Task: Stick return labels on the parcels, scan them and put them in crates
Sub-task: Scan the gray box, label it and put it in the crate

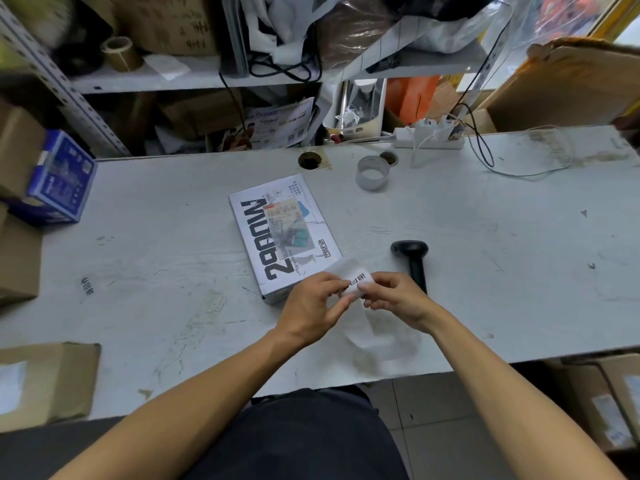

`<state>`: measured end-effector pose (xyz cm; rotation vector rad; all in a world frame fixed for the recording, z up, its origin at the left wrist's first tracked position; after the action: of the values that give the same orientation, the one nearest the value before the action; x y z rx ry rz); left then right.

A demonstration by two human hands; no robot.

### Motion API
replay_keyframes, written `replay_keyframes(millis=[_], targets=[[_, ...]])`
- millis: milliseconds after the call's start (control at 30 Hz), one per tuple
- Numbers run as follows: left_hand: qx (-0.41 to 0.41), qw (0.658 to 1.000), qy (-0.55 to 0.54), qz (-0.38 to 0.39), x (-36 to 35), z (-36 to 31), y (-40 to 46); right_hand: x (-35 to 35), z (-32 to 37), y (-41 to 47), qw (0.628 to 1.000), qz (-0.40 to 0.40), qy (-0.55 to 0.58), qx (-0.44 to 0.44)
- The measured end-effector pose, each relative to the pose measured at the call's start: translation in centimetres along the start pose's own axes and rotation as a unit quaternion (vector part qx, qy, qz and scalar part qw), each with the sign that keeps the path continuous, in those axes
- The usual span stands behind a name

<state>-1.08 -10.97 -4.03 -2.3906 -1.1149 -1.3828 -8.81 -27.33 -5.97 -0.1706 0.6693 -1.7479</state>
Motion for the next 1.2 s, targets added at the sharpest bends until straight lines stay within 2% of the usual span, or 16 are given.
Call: replay_keyframes(millis=[67,167,433,567,633,700,833,900,967,1033,1100,1200], targets=[[0.001,1.0,-0.018,0.013,0.4,-0.1,0.1,-0.2,0.1,-0.3,1.0,0.013,-0.021,0.015],[0.001,0.999,-0.023,0.034,0.6,-0.3,0.3,0.0,0.0,-0.2,0.998,-0.029,-0.045,0.04],[0.012,0.998,0.015,0.065,0.3,0.0,0.6,-0.1,0.2,0.0,0.996,-0.062,-0.035,0.047],[0.013,0.995,-0.051,0.084,0.8,-0.1,0.5,-0.3,0.4,0.0,0.997,-0.062,-0.019,0.051],[0.082,0.978,-0.146,0.121,0.6,0.2,0.6,-0.4,0.5,0.1,0.997,-0.059,-0.02,0.055],[0.164,0.944,-0.239,0.157,0.3,0.8,0.7,-0.5,0.6,0.1,0.997,-0.054,-0.021,0.056],[0.214,0.921,-0.268,0.182,0.2,1.6,0.9,-0.7,0.6,0.3,0.998,-0.033,-0.016,0.054],[0.242,0.904,-0.306,0.175,0.5,1.8,1.0,-0.7,0.5,0.4,0.998,-0.026,-0.017,0.063],[0.299,0.876,-0.359,0.122,1.2,2.4,1.3,-0.2,0.4,0.4,0.997,-0.031,-0.02,0.075],[0.357,0.857,-0.369,0.047,2.7,3.9,1.7,0.5,0.0,0.2,0.992,-0.049,-0.073,0.088],[0.378,0.857,-0.349,0.004,4.2,5.3,2.0,1.3,-1.2,0.2,0.972,-0.087,-0.198,0.09],[0.379,0.871,-0.313,0.024,5.4,6.3,2.1,1.3,-3.2,0.2,0.926,-0.112,-0.353,0.078]])
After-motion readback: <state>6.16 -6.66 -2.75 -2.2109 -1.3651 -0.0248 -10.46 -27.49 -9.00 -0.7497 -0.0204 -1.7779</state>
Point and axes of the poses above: each hand's wrist, its own y-axis towards the middle knuckle, its own x-axis out of the back of the hand, z = x × y, the point moved 5 cm from there along y, towards the middle knuckle, and after that the axes turned 13 degrees about y, right-handed, at the moved point
